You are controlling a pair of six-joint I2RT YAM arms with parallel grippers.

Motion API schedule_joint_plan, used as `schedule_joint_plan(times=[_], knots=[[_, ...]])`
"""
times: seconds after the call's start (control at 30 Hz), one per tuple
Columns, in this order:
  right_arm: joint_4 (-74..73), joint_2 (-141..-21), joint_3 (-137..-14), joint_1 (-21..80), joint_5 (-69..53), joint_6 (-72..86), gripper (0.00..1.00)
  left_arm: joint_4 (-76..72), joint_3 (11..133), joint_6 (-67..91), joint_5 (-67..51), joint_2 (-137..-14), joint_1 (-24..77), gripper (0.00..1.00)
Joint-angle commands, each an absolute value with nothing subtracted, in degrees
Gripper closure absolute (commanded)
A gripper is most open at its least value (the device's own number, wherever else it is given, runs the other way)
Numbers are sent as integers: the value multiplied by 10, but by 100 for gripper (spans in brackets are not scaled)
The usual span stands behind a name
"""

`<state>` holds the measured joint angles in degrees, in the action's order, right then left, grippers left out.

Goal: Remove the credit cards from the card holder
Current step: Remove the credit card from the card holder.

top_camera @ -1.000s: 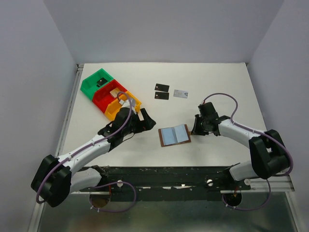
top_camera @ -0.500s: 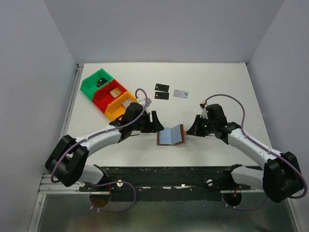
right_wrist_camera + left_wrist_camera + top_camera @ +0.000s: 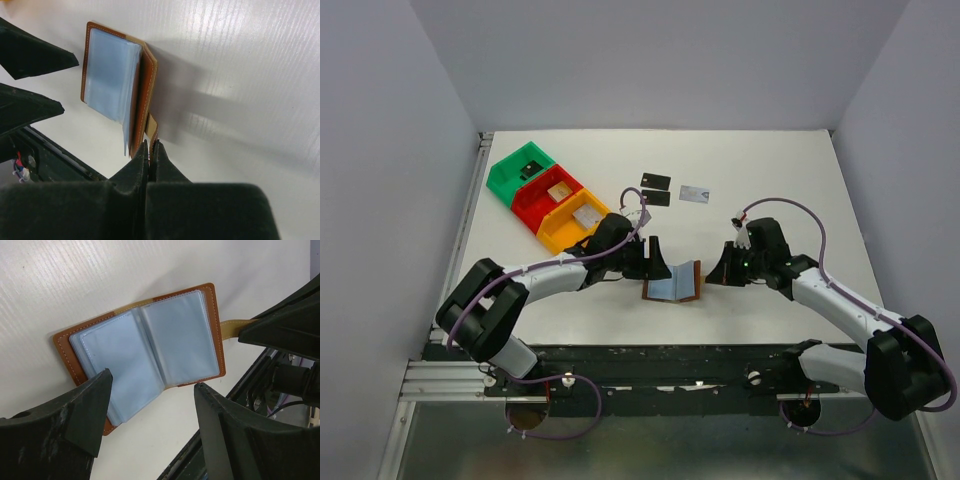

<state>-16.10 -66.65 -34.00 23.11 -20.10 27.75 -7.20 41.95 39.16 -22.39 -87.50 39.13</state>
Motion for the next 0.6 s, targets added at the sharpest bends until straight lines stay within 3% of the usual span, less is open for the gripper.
schedule_joint_plan(times=[0.0, 0.57], knots=[[-157, -661, -334, 226, -214, 267, 100, -69, 429, 384, -223, -877, 395, 22], [-150, -666, -333, 227, -219, 271, 100, -30, 425, 382, -191, -883, 396, 21]])
